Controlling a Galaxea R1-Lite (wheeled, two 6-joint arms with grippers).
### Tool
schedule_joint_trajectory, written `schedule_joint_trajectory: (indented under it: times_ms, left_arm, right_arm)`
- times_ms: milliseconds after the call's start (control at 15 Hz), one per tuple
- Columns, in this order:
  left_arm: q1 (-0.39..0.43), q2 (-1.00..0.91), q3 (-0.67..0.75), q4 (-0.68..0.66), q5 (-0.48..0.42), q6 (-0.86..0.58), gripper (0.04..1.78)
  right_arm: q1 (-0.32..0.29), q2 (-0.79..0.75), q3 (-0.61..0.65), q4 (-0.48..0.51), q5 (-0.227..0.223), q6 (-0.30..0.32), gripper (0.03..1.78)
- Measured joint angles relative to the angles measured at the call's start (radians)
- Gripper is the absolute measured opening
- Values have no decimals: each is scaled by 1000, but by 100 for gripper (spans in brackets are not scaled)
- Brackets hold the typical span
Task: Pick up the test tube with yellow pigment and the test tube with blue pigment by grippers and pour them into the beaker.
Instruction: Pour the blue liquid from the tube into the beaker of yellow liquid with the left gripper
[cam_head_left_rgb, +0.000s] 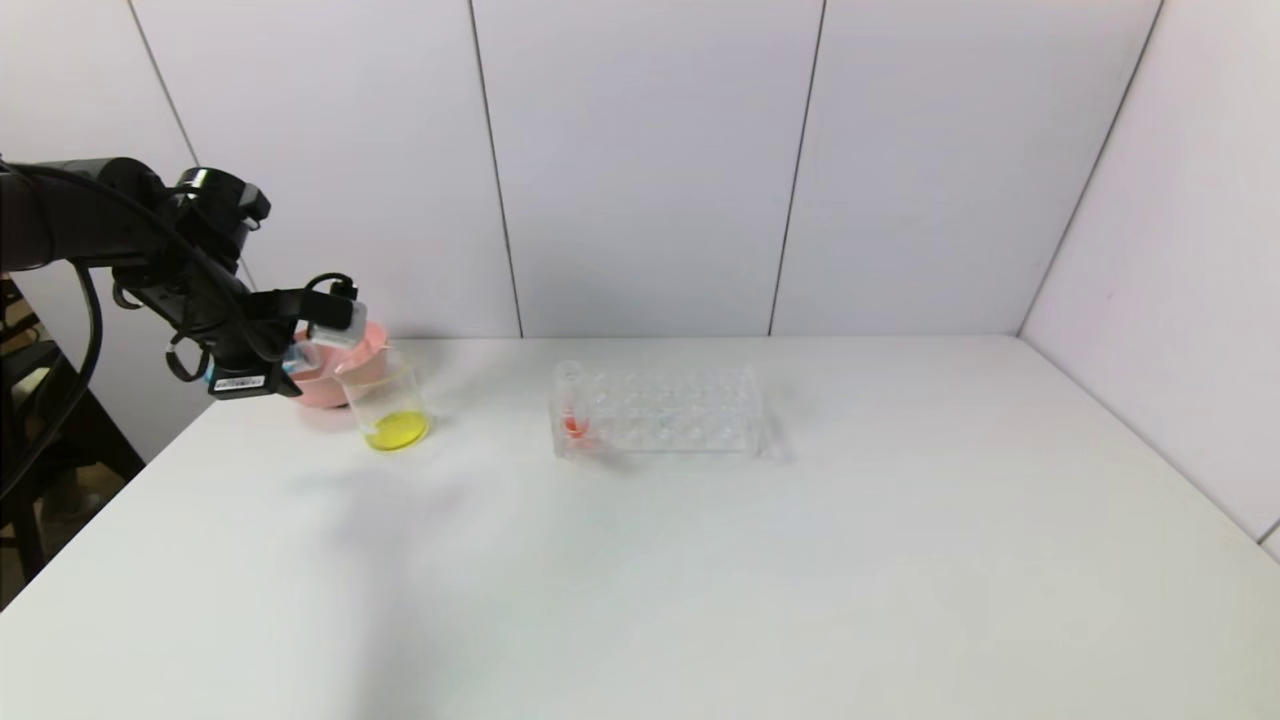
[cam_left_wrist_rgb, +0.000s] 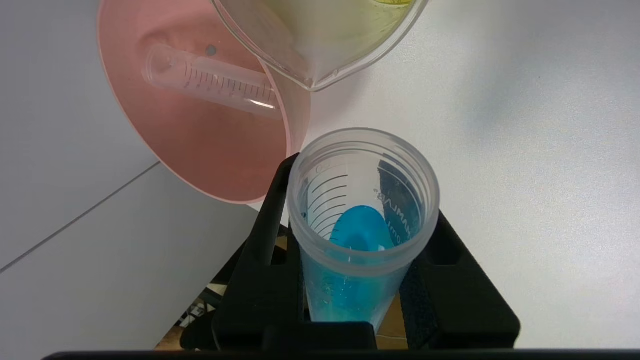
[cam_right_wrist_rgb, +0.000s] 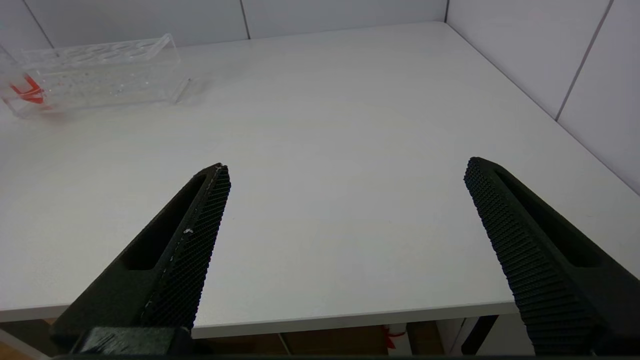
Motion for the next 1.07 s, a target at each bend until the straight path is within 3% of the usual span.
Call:
schedule_joint_trajectory:
  times_ms: [1067]
  left_arm:
    - [-50,32,-16,-9,96,-104,53]
  right_arm:
    - [0,0,0,0,0,0,171]
